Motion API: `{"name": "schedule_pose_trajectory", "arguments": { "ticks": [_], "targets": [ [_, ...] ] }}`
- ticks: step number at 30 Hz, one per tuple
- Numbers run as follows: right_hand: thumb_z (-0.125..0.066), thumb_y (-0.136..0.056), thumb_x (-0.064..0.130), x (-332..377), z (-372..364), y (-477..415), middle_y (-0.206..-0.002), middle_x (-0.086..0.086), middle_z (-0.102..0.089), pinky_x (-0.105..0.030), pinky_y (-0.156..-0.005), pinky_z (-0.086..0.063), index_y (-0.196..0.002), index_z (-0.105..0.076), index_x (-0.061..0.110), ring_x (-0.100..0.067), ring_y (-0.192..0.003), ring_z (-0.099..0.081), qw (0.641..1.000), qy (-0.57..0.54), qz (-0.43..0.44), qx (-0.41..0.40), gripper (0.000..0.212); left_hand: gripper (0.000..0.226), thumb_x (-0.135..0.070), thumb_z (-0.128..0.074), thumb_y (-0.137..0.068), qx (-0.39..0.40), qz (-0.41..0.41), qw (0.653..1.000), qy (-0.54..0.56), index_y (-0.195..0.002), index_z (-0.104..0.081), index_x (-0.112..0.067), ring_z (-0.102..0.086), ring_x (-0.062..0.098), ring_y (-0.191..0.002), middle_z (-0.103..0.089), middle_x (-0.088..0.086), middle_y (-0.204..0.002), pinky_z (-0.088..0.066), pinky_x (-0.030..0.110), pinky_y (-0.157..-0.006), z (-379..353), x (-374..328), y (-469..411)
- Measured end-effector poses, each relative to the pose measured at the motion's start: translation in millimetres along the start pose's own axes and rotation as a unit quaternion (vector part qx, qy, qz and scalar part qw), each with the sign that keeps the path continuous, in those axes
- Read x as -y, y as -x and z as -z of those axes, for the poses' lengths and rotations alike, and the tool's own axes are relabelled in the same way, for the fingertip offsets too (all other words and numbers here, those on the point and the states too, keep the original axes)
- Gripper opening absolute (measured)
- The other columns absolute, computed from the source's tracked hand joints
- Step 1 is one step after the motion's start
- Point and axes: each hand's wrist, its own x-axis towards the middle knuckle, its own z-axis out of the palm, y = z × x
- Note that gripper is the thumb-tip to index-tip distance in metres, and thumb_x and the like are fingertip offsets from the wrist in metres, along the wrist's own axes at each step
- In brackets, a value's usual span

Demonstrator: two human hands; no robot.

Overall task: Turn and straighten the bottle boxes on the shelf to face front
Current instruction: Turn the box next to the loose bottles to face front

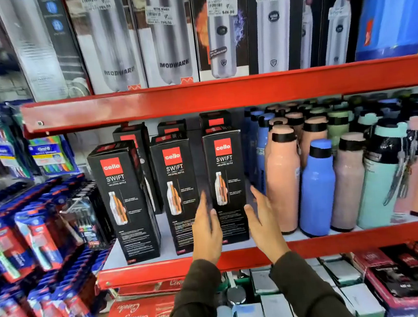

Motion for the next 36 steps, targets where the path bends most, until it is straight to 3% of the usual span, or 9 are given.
{"name": "schedule_pose_trajectory", "arguments": {
  "ticks": [4,8,11,14,18,22,27,31,36],
  "targets": [
    [-0.046,-0.105,0.019,-12,-1,-9,-0.156,-0.007,-0.044,-0.045,-0.120,-0.032,-0.153,-0.036,0.014,-0.021,-0.145,-0.039,0.997,-0.017,-0.048,0.049,0.049,0.048,-0.017,-0.043,-0.105,0.002,0.058,0.998,-0.033,-0.152,-0.035,-0.012,-0.042,0.004,-0.136,-0.047,0.005,-0.152,-0.029,0.007,-0.108,-10,13,-6],
    [-0.049,-0.103,0.014,-18,-2,-7,-0.150,-0.008,-0.051,-0.047,-0.117,-0.039,-0.151,-0.039,0.016,-0.019,-0.140,-0.047,0.996,-0.051,-0.053,0.054,0.048,0.044,-0.015,-0.052,-0.102,-0.037,0.068,0.997,-0.012,-0.145,-0.048,-0.015,-0.056,-0.025,-0.098,-0.063,-0.004,-0.122,-0.036,-0.008,-0.083,-16,21,-9],
    [-0.051,-0.102,0.011,-22,0,-7,-0.146,-0.007,-0.055,-0.046,-0.114,-0.042,-0.149,-0.042,0.017,-0.018,-0.134,-0.052,0.995,-0.077,-0.045,0.049,0.048,0.043,-0.018,-0.057,-0.100,-0.030,0.090,0.995,0.042,-0.140,-0.048,-0.032,-0.056,-0.029,-0.100,-0.063,-0.011,-0.121,-0.041,-0.003,-0.086,-14,23,-10],
    [-0.058,-0.099,0.013,-22,5,-10,-0.141,-0.004,-0.059,-0.046,-0.111,-0.046,-0.148,-0.044,0.022,-0.015,-0.129,-0.057,0.993,-0.098,-0.042,0.050,0.051,0.038,-0.023,-0.058,-0.099,-0.021,0.101,0.992,0.077,-0.130,-0.050,-0.045,-0.059,-0.020,-0.109,-0.066,-0.010,-0.125,-0.045,0.004,-0.096,-12,17,-12],
    [-0.072,-0.090,0.024,-19,12,-16,-0.142,0.008,-0.059,-0.042,-0.110,-0.047,-0.147,-0.043,0.034,-0.007,-0.130,-0.055,0.995,-0.076,-0.003,0.063,0.065,0.032,-0.034,-0.042,-0.105,-0.030,0.116,0.977,0.177,-0.132,-0.058,-0.039,-0.060,0.013,-0.129,-0.067,-0.005,-0.133,-0.045,0.042,-0.113,-15,7,-8],
    [-0.084,-0.069,0.040,-17,18,-19,-0.122,0.037,-0.062,-0.029,-0.100,-0.053,-0.130,-0.040,0.063,0.008,-0.116,-0.060,0.997,-0.056,0.014,0.056,0.080,0.040,-0.046,-0.036,-0.104,-0.064,0.114,0.971,0.199,-0.129,-0.065,-0.035,-0.062,0.011,-0.126,-0.068,-0.010,-0.131,-0.051,0.047,-0.107,-20,-1,-1],
    [-0.091,-0.058,0.045,-14,17,-23,-0.127,0.033,-0.059,-0.034,-0.104,-0.051,-0.139,-0.041,0.045,0.007,-0.122,-0.057,0.996,-0.061,0.036,0.046,0.096,0.042,-0.046,-0.037,-0.102,-0.088,0.064,0.978,0.180,-0.128,-0.067,-0.030,-0.059,0.010,-0.128,-0.065,-0.020,-0.131,-0.049,0.052,-0.106,-26,-8,3],
    [-0.090,-0.055,0.042,-15,15,-24,-0.129,0.024,-0.061,-0.039,-0.105,-0.052,-0.135,-0.045,0.045,0.000,-0.123,-0.058,0.997,-0.063,0.039,0.014,0.092,0.040,-0.043,-0.040,-0.102,-0.080,0.038,0.983,0.160,-0.131,-0.064,-0.032,-0.055,0.004,-0.132,-0.064,-0.017,-0.135,-0.047,0.035,-0.112,-28,-8,5],
    [-0.083,-0.052,0.045,-14,18,-26,-0.119,0.052,-0.050,-0.021,-0.097,-0.047,-0.120,-0.033,0.076,0.022,-0.116,-0.049,0.998,-0.055,0.032,0.009,0.090,0.048,-0.015,-0.040,-0.106,-0.062,0.026,0.997,0.046,-0.153,-0.035,-0.019,-0.034,-0.006,-0.144,-0.037,-0.014,-0.154,-0.025,0.003,-0.113,-29,-3,-5]
  ]
}}
